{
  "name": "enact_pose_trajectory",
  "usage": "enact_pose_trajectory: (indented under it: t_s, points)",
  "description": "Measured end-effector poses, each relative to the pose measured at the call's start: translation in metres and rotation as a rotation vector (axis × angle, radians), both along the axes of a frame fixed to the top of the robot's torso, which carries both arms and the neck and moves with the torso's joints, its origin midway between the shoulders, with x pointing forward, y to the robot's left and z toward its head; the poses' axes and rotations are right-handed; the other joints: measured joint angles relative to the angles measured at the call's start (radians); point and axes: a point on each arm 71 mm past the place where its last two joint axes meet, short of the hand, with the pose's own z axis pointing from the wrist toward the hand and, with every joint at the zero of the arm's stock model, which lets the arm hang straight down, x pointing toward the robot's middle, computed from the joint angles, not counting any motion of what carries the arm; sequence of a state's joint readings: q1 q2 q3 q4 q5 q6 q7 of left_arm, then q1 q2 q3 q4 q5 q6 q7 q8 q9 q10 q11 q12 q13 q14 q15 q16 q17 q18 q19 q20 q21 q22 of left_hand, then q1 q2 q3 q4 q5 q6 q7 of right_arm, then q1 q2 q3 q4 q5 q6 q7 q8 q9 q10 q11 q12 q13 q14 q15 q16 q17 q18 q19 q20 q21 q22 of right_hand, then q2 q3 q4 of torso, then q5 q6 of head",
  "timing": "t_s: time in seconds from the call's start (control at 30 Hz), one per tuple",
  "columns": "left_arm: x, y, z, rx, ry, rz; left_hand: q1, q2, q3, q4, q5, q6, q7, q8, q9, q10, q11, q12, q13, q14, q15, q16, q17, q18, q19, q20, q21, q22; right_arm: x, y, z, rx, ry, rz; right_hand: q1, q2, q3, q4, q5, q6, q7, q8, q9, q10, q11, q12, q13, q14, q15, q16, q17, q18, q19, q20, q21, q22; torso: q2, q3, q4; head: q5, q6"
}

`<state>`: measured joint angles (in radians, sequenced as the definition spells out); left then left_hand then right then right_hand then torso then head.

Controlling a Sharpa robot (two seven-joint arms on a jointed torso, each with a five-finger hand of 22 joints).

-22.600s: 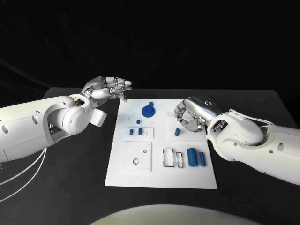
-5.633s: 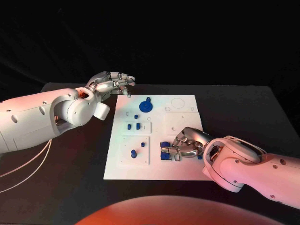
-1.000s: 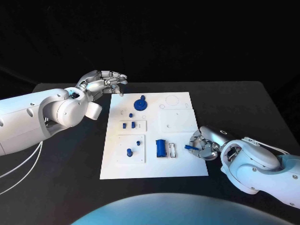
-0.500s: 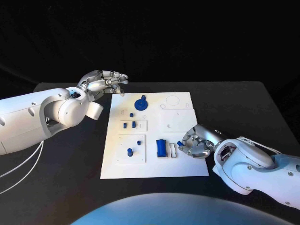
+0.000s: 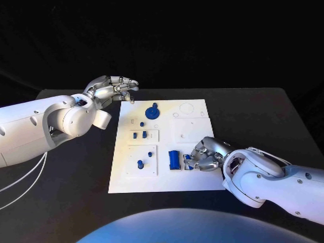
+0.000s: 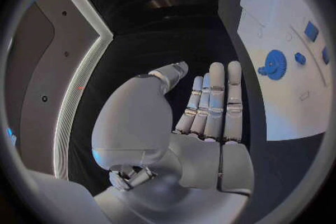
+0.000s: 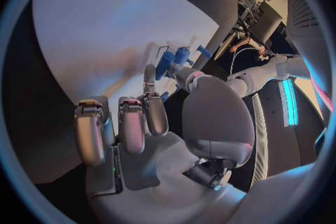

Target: Assemble the parts on the task board

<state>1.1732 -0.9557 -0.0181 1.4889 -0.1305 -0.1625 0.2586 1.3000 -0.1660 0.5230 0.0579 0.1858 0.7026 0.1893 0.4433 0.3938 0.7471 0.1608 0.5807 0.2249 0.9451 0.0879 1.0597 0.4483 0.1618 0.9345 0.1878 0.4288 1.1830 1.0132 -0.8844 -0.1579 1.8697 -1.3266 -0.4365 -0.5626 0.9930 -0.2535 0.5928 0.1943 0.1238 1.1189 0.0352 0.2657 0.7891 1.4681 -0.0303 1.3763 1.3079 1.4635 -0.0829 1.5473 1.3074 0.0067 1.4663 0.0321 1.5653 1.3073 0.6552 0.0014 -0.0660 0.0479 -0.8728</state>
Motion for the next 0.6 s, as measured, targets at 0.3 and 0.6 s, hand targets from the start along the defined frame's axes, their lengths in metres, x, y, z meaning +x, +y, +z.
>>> enact_pose_trajectory:
  t_s: [0.3,0.6]
  points:
    - [-0.0004,-0.0003,0.0001,-0.001,0.001,-0.002,0.0,0.0,0.0,0.0,0.0,0.0,0.0,0.0,0.0,0.0,0.0,0.0,0.0,0.0,0.0,0.0,0.0,0.0,0.0,0.0,0.0,0.0,0.0007,0.0021,-0.0035,-0.008,0.028,0.008,-0.001,0.001,-0.004,-0.001,0.0,0.003,-0.003,0.0,0.0,0.0,0.0,0.0,0.0,0.003,-0.003,0.004,0.0,0.0,0.0,0.0,0.0,0.001,0.0,-0.0004,-0.001,0.002,0.0]
    - [-0.0004,-0.0005,0.0,-0.001,0.002,-0.004,0.0,0.0,0.0,0.0,0.0,0.0,0.0,0.0,0.0,0.0,0.0,0.0,0.0,0.0,0.0,0.0,0.0,0.0,0.0,0.0,0.0,0.0,0.0017,0.0039,-0.0045,-0.009,0.031,0.009,-0.004,0.004,-0.021,0.002,-0.013,0.007,0.0,0.001,0.0,0.0,0.0,0.0,0.0,0.003,-0.003,0.004,0.0,0.0,-0.003,-0.004,0.0,0.001,0.0,0.0003,-0.0011,0.002,0.0]
